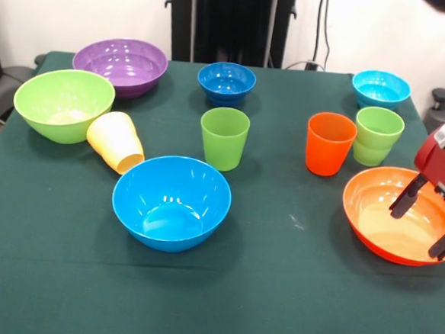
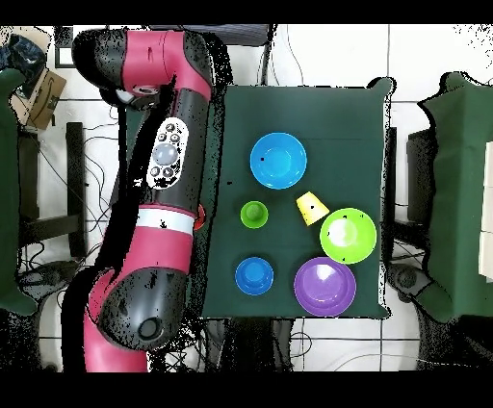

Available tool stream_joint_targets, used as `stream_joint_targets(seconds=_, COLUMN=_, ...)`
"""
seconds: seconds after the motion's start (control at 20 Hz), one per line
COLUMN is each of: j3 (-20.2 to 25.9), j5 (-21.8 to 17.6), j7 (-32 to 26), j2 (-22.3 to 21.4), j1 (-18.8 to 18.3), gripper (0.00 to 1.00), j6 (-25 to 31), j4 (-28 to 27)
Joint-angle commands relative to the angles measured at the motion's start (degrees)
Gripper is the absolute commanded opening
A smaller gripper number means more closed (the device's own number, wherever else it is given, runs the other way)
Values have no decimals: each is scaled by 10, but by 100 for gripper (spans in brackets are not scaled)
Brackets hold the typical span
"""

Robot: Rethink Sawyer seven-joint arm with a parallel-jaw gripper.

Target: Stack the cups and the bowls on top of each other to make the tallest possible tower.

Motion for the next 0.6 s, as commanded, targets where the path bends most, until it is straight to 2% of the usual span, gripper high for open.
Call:
stream_joint_targets(seconds=0.05, j3=41, j5=-19, j7=-43, j2=46, j1=-18, gripper=100, j6=-47, j4=-19)
stream_joint_targets(seconds=0.6, j3=27, j5=-6, j7=-38, j2=64, j1=-29, gripper=100, j6=-45, j4=-49)
